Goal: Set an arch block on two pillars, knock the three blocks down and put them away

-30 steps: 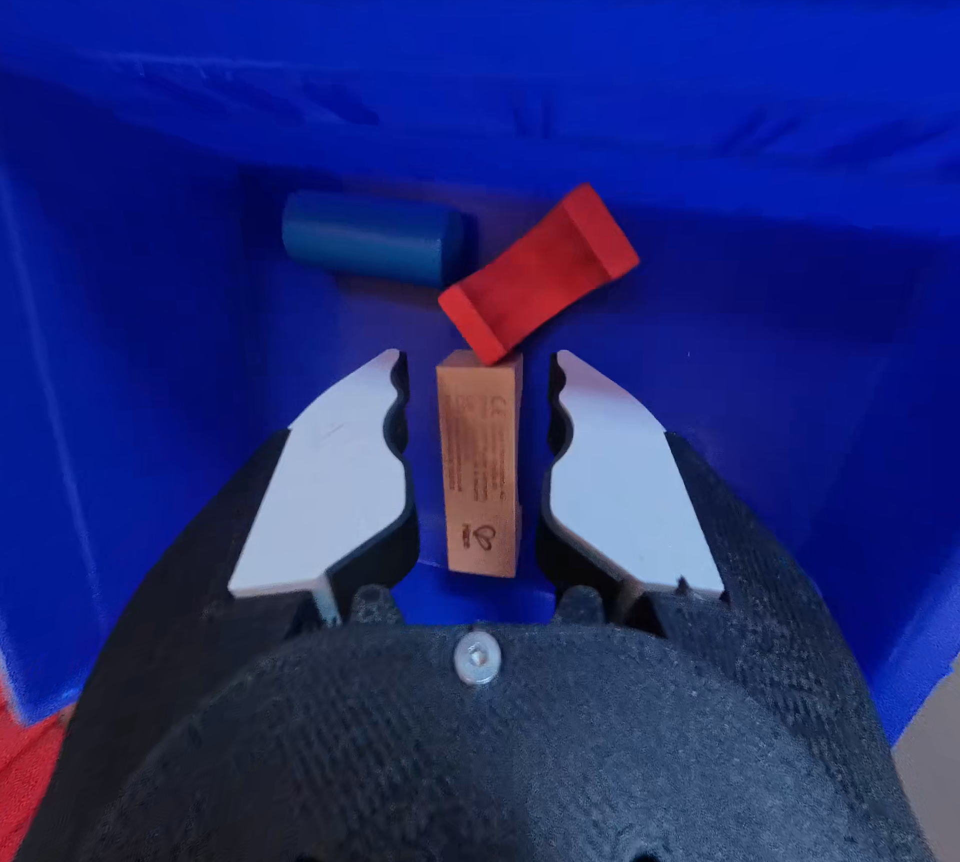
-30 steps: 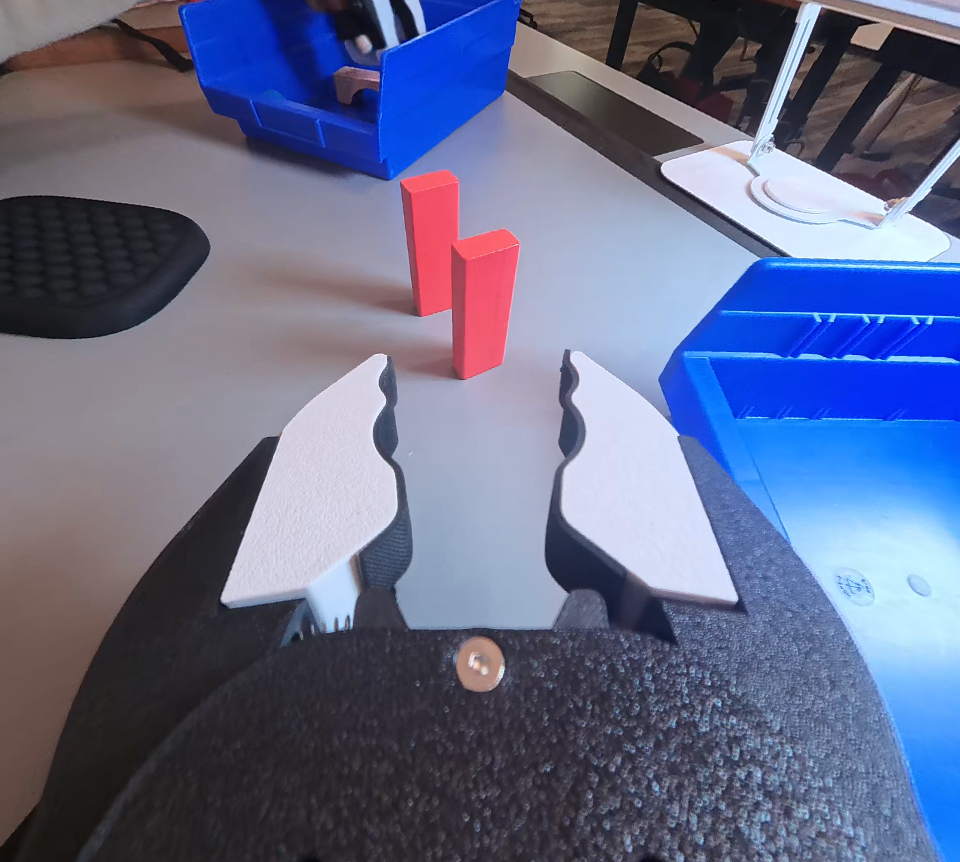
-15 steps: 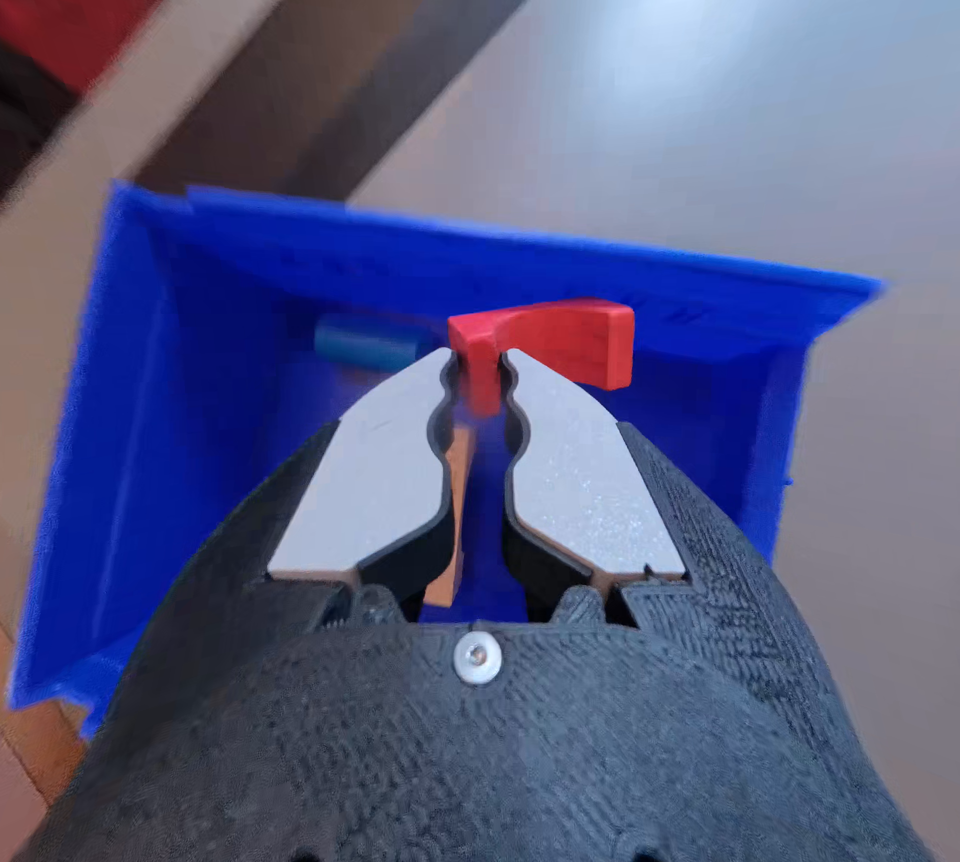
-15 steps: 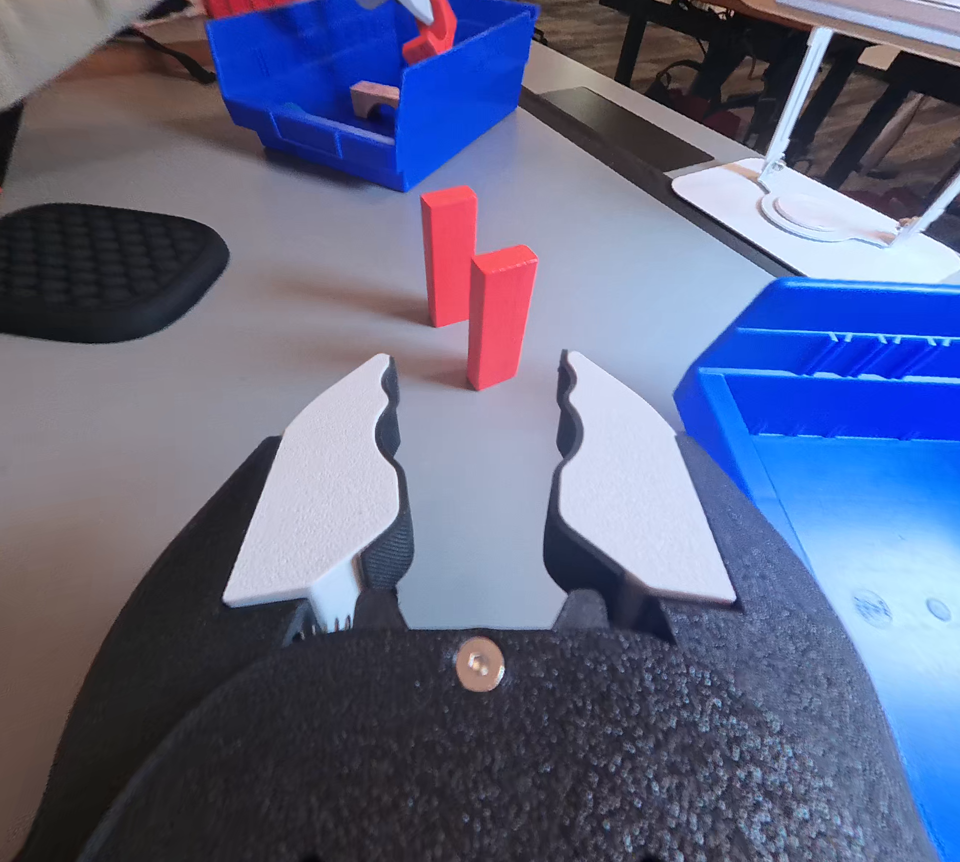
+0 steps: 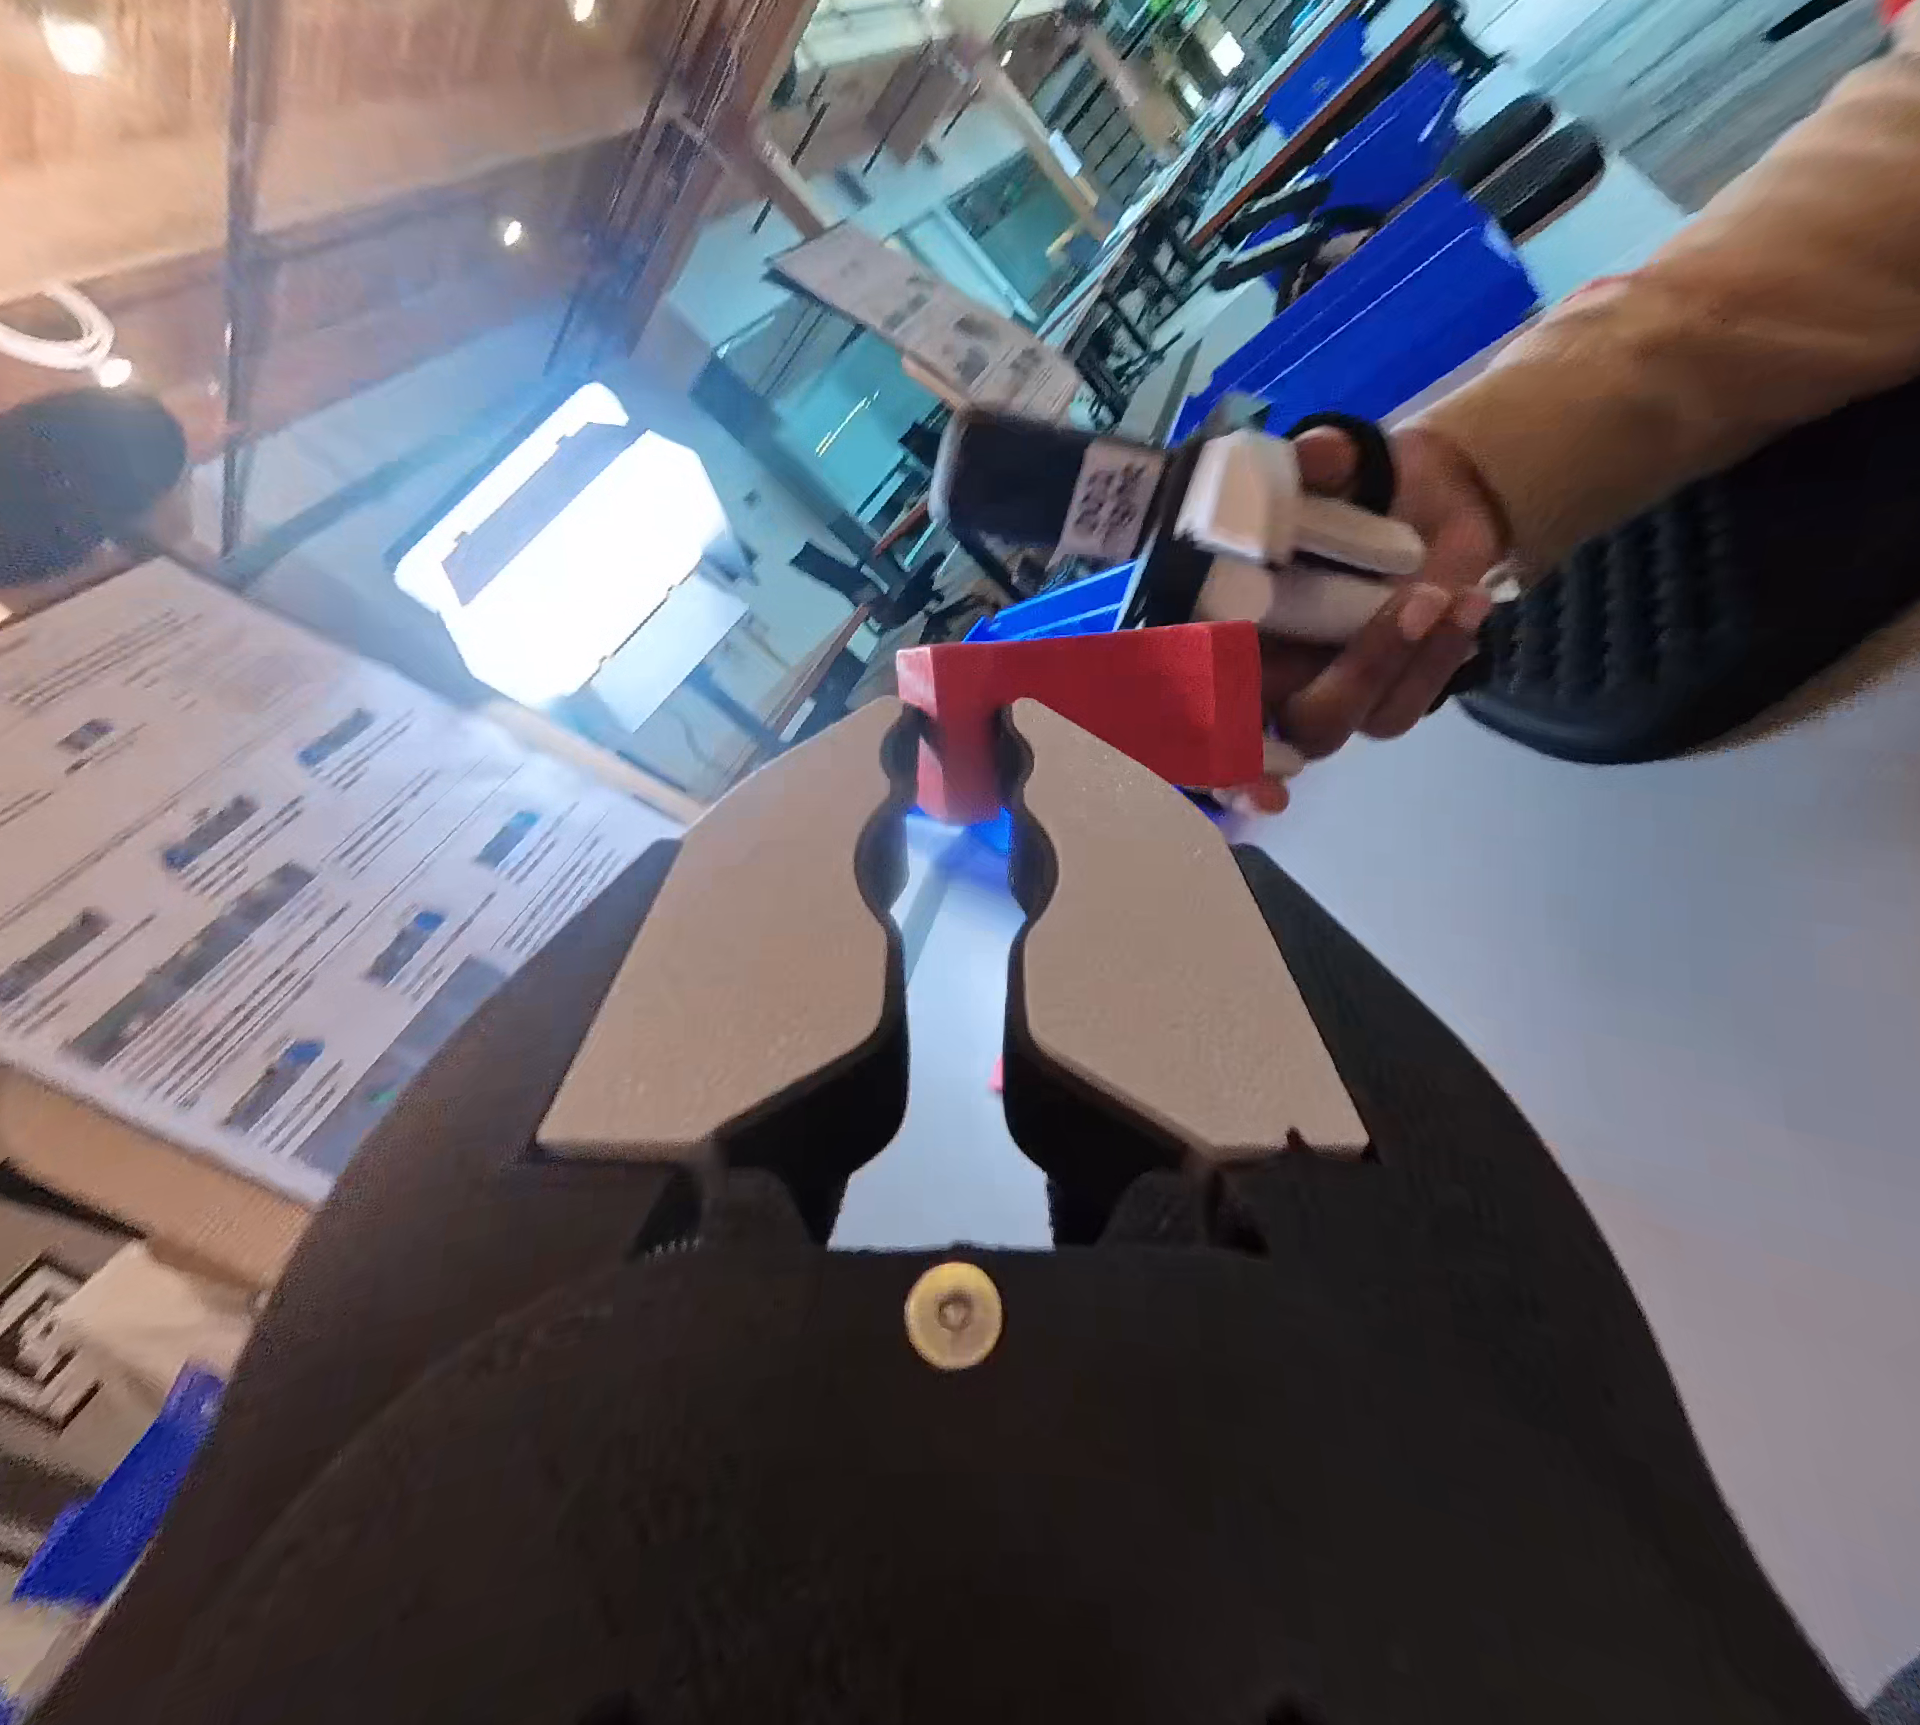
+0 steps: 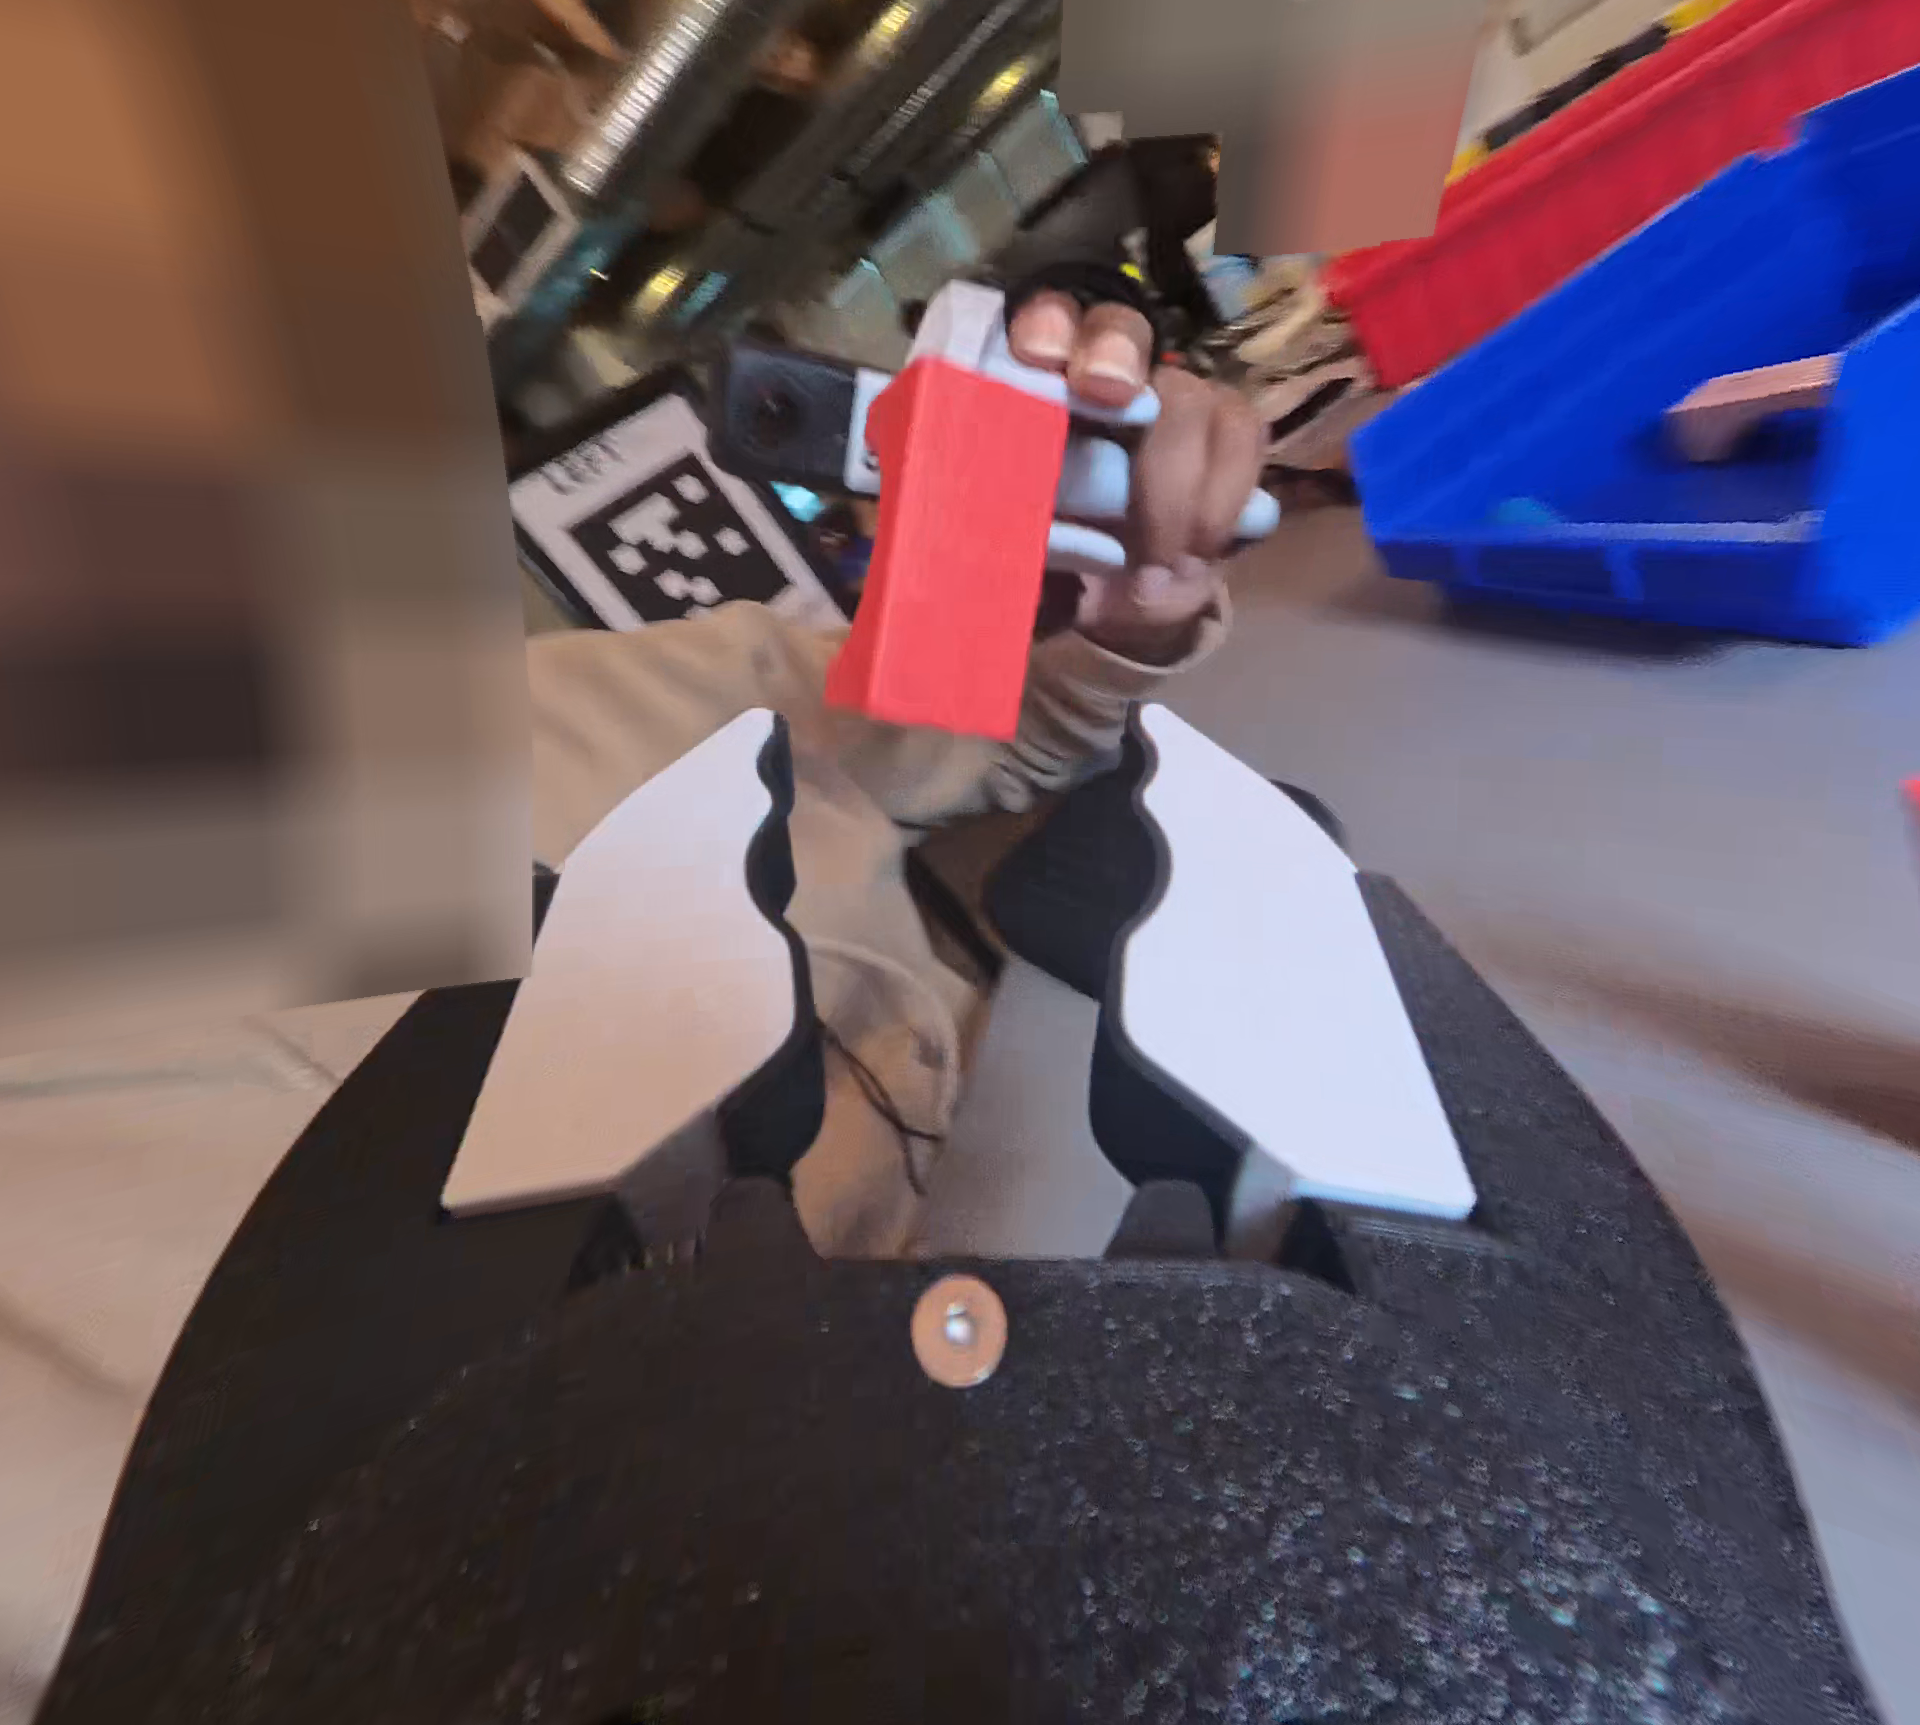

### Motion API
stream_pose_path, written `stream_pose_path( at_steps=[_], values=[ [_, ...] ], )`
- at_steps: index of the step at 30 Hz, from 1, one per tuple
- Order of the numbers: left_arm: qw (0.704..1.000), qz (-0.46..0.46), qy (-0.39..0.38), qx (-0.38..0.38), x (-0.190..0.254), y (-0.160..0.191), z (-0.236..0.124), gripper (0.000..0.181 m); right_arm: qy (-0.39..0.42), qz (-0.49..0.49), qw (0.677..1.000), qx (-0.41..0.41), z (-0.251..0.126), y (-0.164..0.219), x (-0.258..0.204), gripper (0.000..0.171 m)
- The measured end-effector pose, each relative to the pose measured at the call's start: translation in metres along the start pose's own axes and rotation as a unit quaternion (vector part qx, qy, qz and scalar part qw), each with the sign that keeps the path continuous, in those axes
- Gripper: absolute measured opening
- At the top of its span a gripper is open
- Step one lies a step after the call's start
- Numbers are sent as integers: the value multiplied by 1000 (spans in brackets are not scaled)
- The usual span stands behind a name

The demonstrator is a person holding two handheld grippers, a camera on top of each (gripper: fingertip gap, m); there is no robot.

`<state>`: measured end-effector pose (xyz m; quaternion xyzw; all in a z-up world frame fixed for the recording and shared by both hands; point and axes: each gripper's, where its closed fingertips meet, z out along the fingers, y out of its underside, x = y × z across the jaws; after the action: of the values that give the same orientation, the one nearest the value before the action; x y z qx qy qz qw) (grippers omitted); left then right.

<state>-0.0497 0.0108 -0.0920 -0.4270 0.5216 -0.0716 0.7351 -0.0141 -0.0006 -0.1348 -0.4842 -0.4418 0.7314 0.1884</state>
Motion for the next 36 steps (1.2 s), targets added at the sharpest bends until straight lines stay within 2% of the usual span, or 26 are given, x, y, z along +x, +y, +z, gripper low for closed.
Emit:
stream_pose_path(
  at_steps=[2, 5, 9, 10, 12, 14, 16, 19, 22, 26, 28, 33, 36],
  values=[
    [1000, 5, 16, 22, 16, -5, 7, 14, -44, 35, 998, 9, 6, 2, -6, 56],
    [998, 4, 41, 36, 38, -2, 12, 14, -61, 51, 997, 2, 11, 14, -8, 34],
    [998, -7, 55, 20, 55, 14, 10, 15, 1, 2, 999, -40, 8, 31, 7, 34],
    [997, -34, 67, 9, 57, 20, 10, 16, 28, -21, 998, -54, 7, 34, 13, 34],
    [988, -119, 94, -15, 60, 35, 9, 34, 86, -74, 990, -85, 2, 39, 26, 34],
    [965, -218, 138, -36, 68, 47, 9, 46, 146, -130, 973, -124, -4, 46, 39, 34],
    [937, -294, 180, -52, 78, 56, 8, 50, 183, -172, 955, -156, -8, 52, 48, 34],
    [906, -354, 218, -73, 90, 65, 9, 47, 220, -214, 932, -194, -12, 60, 57, 34],
    [904, -358, 213, -103, 94, 80, 11, 34, 253, -256, 902, -239, -17, 69, 66, 34],
    [919, -302, 219, -124, 106, 91, 11, 33, 262, -264, 886, -277, -22, 80, 71, 35],
    [923, -291, 217, -131, 111, 95, 13, 33, 263, -254, 887, -280, -23, 82, 72, 33],
    [927, -279, 218, -122, 114, 93, 17, 33, 282, -278, 860, -322, -35, 81, 69, 33],
    [910, -346, 187, -130, 86, 108, 16, 52, 291, -274, 855, -331, -56, 73, 63, 32]
  ],
)
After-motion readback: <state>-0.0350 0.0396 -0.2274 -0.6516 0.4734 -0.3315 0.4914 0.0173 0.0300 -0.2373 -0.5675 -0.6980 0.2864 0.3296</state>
